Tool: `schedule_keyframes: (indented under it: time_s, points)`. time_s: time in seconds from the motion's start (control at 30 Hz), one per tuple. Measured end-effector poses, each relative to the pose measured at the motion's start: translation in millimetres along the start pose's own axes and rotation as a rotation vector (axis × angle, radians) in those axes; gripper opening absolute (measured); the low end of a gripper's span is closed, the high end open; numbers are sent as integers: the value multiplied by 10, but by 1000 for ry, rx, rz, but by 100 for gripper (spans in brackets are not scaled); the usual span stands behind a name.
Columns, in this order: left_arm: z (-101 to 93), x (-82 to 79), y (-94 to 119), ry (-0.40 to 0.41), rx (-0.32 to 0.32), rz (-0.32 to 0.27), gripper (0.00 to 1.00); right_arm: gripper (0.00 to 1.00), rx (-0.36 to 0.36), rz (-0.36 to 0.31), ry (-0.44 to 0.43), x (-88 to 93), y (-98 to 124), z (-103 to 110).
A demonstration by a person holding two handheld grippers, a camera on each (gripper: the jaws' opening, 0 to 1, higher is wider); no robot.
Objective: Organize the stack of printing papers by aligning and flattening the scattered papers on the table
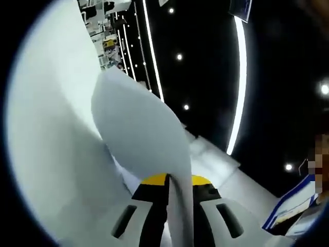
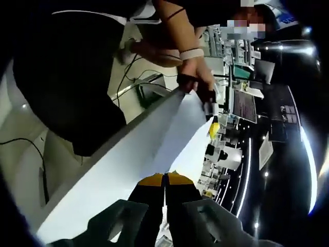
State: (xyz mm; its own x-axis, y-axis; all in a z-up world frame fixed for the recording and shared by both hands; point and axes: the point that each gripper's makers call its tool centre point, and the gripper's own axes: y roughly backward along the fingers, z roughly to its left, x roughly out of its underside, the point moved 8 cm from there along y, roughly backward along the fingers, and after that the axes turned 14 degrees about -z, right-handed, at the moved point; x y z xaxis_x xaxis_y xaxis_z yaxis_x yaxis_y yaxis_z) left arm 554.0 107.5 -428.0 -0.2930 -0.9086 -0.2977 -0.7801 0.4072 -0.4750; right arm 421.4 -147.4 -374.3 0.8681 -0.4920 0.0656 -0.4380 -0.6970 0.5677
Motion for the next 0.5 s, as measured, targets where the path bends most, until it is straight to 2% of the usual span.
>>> schedule_keyframes:
  time_s: [0.17, 0.27, 0.37, 0.5]
  points:
    - [12, 14, -5, -13, -14, 14, 14, 0, -37, -34, 66, -126, -105, 16]
    - [15, 42, 1, -14, -23, 32, 12, 0, -59, -56, 62, -163, -169, 64]
    - [15, 52, 7, -34, -20, 40, 7, 0, -64, -59, 50, -148, -195, 64]
    - [2, 73, 10, -59, -18, 52, 6, 0, -80, -51, 44, -113, -214, 98]
